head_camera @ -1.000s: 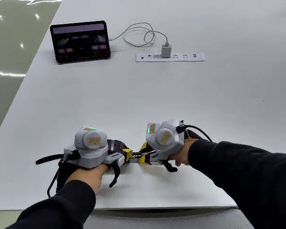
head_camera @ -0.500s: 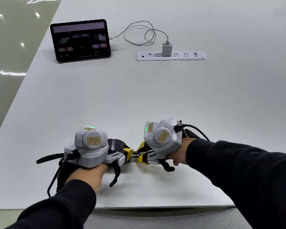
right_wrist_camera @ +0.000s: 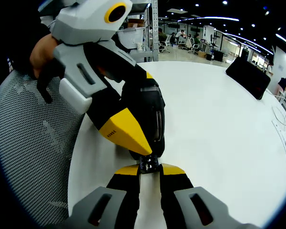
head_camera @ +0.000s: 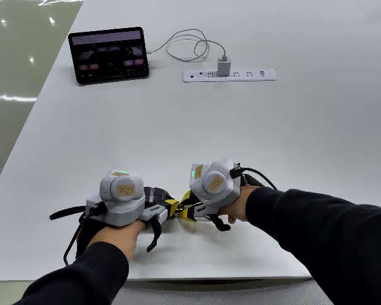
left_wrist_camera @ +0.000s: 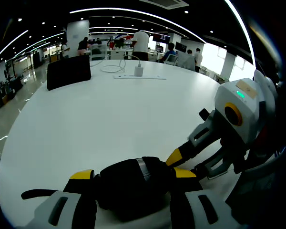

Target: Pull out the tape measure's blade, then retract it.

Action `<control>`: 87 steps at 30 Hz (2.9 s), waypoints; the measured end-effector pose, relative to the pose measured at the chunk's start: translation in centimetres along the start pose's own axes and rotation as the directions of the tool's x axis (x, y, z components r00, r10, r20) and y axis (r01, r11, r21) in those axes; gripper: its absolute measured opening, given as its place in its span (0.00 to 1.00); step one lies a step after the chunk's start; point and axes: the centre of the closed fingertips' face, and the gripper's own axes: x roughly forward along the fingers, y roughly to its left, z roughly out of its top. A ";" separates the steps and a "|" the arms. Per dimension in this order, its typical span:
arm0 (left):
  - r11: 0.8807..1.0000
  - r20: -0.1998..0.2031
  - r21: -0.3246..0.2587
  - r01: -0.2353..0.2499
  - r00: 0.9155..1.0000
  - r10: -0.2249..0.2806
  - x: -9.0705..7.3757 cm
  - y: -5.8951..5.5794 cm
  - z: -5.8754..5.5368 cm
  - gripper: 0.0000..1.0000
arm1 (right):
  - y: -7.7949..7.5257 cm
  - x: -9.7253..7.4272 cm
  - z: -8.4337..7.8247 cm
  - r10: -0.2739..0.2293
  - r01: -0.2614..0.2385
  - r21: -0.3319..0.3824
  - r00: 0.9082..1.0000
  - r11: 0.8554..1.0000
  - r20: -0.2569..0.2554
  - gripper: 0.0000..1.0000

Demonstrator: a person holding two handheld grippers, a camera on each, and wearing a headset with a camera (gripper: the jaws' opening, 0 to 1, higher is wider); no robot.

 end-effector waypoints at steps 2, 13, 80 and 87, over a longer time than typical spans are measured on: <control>1.000 0.000 -0.001 0.000 1.000 0.000 0.0 0.0 0.0 0.58 | 0.0 0.1 0.1 0.002 -0.002 0.000 1.000 1.000 0.000 0.11; 1.000 0.000 0.000 0.006 1.000 -0.006 -0.1 0.0 0.0 0.58 | 0.1 0.4 0.4 0.006 -0.006 -0.018 1.000 1.000 0.011 0.11; 0.971 0.063 -0.025 0.238 0.970 -0.236 -1.0 -1.5 2.1 1.00 | 0.4 -3.5 0.3 -0.048 0.046 0.066 0.999 0.997 0.027 0.37; 0.964 0.021 0.069 0.256 0.966 -0.258 -1.8 -1.7 1.9 1.00 | -0.2 -5.3 -0.2 -0.073 0.068 0.097 0.996 0.993 0.044 0.41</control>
